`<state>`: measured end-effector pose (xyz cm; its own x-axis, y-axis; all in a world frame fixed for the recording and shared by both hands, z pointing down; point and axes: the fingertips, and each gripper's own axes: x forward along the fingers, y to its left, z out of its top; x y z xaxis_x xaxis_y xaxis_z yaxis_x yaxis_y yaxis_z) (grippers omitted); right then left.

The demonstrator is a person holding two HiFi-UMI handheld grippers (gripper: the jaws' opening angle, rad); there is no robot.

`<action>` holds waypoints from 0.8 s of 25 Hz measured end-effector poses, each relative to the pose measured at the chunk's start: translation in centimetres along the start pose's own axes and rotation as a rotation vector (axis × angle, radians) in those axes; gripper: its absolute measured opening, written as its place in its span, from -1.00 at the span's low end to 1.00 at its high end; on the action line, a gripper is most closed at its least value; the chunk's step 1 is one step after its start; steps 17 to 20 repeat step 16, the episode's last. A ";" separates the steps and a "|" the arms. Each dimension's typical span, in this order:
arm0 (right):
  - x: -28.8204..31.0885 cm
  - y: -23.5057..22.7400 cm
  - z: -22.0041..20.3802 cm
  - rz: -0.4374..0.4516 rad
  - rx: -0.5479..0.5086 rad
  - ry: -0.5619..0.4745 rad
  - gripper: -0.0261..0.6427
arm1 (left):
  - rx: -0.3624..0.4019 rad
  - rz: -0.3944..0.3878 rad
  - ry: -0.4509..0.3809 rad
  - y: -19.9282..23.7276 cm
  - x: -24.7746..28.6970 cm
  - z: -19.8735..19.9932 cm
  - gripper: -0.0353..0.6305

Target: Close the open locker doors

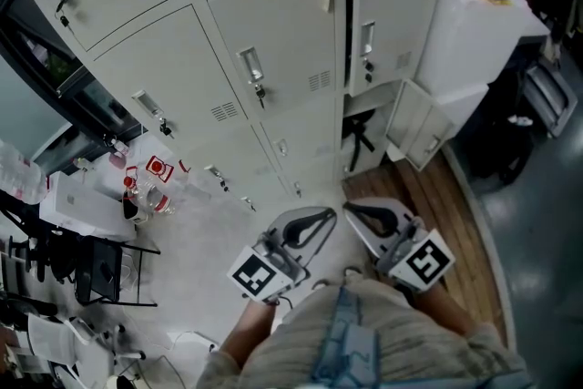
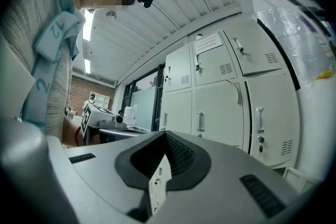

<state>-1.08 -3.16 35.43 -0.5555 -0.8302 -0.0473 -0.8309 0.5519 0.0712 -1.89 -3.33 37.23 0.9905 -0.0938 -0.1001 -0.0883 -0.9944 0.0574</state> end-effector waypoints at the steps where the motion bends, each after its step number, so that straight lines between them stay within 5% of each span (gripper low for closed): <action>1: 0.1 0.1 0.0 0.002 -0.001 0.000 -0.92 | -0.001 0.000 -0.001 0.1 -0.1 0.0 -0.88; 20: 0.5 -0.6 -0.6 -0.010 0.005 0.017 -0.92 | -0.024 0.007 -0.013 1.2 0.2 -0.2 -0.88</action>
